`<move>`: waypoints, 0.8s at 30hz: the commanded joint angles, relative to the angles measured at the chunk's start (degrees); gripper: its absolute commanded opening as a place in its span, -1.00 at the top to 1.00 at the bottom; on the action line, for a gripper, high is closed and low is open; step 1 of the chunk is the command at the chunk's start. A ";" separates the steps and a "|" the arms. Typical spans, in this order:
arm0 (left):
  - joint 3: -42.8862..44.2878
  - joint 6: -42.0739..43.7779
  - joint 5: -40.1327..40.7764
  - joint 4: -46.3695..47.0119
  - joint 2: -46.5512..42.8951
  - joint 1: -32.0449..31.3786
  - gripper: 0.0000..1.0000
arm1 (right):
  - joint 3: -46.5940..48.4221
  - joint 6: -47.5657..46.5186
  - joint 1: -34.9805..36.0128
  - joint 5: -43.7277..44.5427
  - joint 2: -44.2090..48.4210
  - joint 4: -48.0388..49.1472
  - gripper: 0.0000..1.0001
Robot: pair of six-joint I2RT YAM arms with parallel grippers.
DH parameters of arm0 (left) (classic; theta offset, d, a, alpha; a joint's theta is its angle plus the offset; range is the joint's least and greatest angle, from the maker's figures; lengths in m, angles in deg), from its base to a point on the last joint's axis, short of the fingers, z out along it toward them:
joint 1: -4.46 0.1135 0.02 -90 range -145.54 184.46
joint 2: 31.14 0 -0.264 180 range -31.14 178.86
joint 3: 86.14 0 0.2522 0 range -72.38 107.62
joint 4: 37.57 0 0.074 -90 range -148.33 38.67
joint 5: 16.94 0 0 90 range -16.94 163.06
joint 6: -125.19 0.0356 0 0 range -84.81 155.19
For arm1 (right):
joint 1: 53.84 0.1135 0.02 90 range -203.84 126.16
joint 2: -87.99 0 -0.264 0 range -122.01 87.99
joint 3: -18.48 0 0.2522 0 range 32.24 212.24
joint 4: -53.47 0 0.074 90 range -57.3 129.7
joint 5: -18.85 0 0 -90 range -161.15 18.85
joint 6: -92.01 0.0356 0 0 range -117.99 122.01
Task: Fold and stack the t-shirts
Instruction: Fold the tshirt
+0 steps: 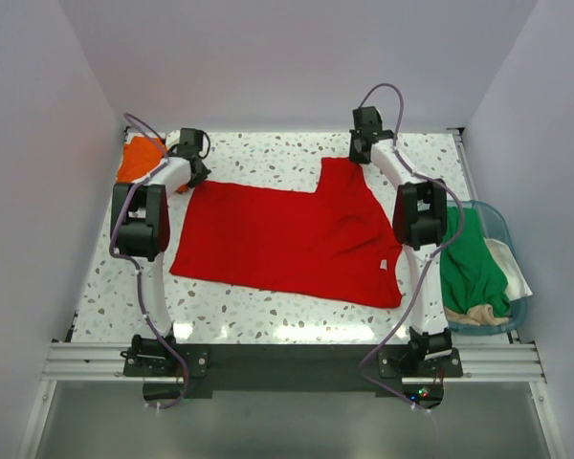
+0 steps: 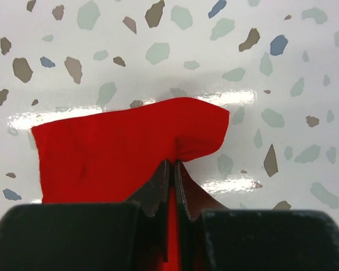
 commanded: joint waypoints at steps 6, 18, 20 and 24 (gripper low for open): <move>2.77 1.72 -2.50 5.72 -2.80 1.11 1.00 | -2.15 -2.20 -0.54 3.57 12.77 3.15 1.00; -1.45 2.86 -4.96 8.01 -6.40 2.43 1.00 | -27.27 2.36 -0.63 3.31 30.70 6.16 1.00; -2.33 2.95 -5.40 8.27 -7.19 2.43 1.00 | -30.19 3.77 -0.54 3.22 34.21 6.50 1.00; -4.61 2.95 -5.58 8.53 -9.12 2.60 1.00 | -37.48 6.32 -0.45 2.87 39.66 5.89 1.00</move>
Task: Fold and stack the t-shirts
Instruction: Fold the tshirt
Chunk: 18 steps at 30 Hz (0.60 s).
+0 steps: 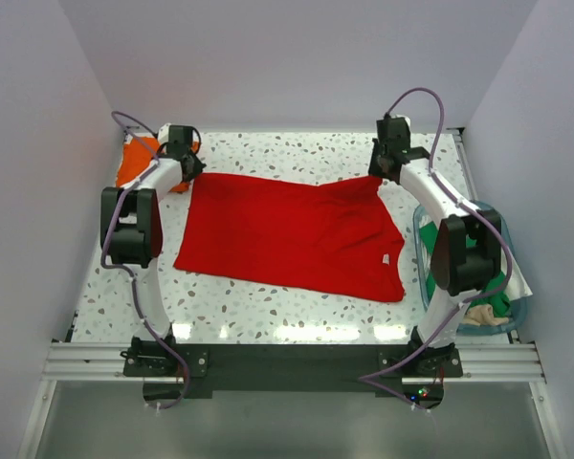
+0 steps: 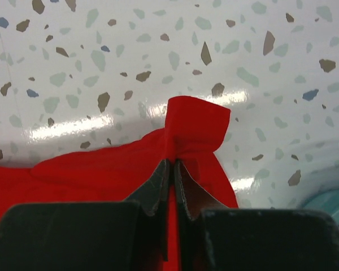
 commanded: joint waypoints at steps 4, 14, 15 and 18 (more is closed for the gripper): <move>-4.32 1.31 0.13 2.83 -6.77 1.09 1.00 | -8.73 5.81 0.40 1.75 10.73 -0.41 1.00; -12.57 0.52 0.57 2.57 -13.18 1.62 1.00 | -22.88 9.94 2.77 2.11 23.82 -2.34 1.00; -13.20 0.43 0.74 2.65 -13.63 1.62 1.00 | -24.54 10.12 2.95 1.85 25.40 -2.52 1.00; -15.66 -0.01 1.09 2.56 -15.39 1.62 1.00 | -28.41 10.65 2.86 0.89 28.74 -2.53 1.00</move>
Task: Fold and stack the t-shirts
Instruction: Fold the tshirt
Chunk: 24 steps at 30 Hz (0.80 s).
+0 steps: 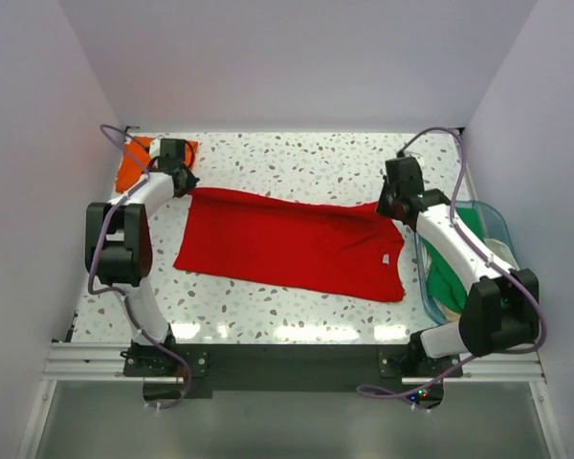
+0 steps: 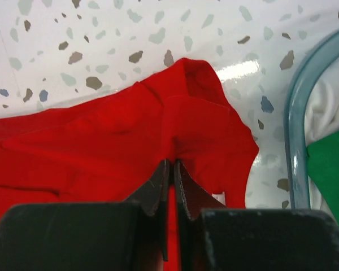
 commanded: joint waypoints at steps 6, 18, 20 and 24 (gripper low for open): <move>-6.68 -1.68 1.09 2.67 -7.21 0.68 1.00 | -8.56 2.45 -0.07 -1.96 7.52 0.27 1.00; -12.39 -3.43 2.67 2.41 -11.78 0.77 1.00 | -16.12 4.39 0.11 -6.45 13.85 0.80 1.00; -13.10 -3.70 2.94 2.33 -12.57 0.77 1.00 | -17.18 4.65 0.11 -7.07 14.21 1.06 1.00; -14.15 -4.57 2.76 1.63 -13.36 0.77 1.00 | -18.76 5.18 0.37 -7.07 15.35 1.07 1.00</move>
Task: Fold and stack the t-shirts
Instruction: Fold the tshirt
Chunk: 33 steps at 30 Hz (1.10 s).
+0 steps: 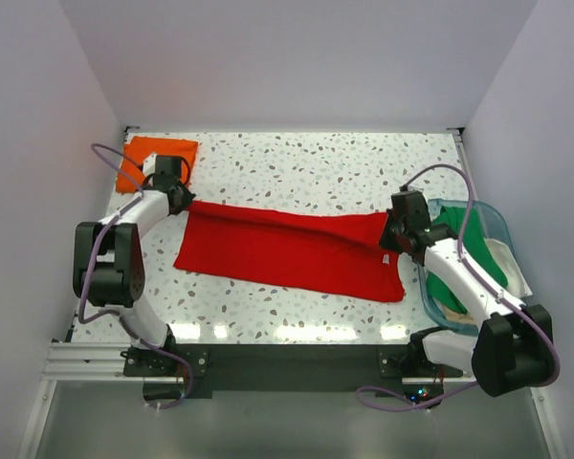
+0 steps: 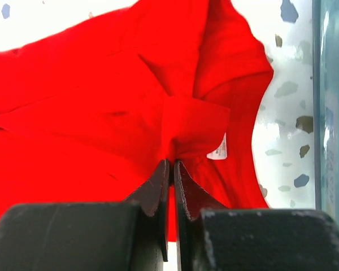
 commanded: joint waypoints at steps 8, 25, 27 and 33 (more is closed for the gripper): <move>-7.30 -4.13 0.55 2.83 -5.68 0.60 1.00 | -4.31 2.50 0.42 -1.39 4.17 0.12 1.00; -13.72 -4.93 -1.55 5.38 -15.44 0.86 -0.06 | -6.34 2.50 0.33 -6.67 11.38 1.52 -0.06; -12.85 -4.75 -2.52 5.30 -15.62 0.34 -0.08 | -5.28 1.71 0.33 -6.66 8.76 3.45 -0.07; -11.35 -3.60 -3.05 4.94 -15.00 -3.70 -0.11 | 0.43 -0.57 0.33 -4.48 -3.36 9.77 -0.06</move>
